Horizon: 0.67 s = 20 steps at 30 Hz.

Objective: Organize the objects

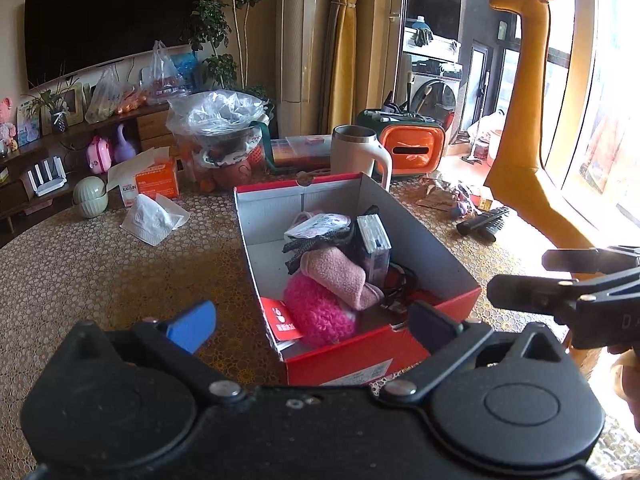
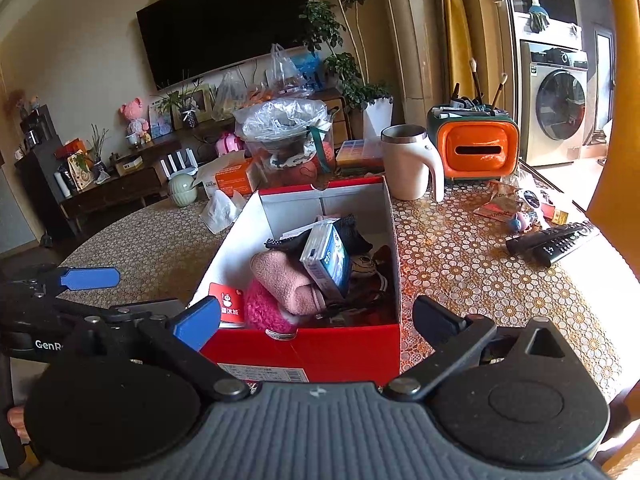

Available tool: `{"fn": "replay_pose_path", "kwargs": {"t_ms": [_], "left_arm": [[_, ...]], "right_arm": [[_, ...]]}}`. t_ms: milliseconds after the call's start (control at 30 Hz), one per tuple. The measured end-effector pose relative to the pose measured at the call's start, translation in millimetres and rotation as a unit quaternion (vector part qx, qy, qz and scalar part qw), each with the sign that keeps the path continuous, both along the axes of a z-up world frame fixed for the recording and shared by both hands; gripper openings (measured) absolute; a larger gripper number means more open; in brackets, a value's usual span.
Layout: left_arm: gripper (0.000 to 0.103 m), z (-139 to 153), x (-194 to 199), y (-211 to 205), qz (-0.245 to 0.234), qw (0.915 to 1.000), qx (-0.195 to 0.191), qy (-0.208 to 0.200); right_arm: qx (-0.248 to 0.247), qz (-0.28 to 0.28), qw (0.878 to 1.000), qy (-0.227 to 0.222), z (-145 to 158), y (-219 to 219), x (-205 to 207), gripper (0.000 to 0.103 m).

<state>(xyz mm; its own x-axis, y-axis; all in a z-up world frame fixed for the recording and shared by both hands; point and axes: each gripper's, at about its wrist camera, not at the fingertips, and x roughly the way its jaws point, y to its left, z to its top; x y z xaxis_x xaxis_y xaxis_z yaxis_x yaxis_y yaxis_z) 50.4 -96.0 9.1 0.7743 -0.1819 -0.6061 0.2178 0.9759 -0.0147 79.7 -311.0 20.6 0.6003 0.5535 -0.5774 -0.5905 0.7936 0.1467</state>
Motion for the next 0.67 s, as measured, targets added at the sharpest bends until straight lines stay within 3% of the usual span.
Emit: {"fn": "replay_pose_path", "kwargs": {"t_ms": [667], "left_arm": [[0.103,-3.5,0.4,-3.7,-0.014,0.9999,-0.008,0.003]], "right_arm": [[-0.010,-0.018,0.999,0.028,-7.7,-5.8,5.7,0.103]]}}
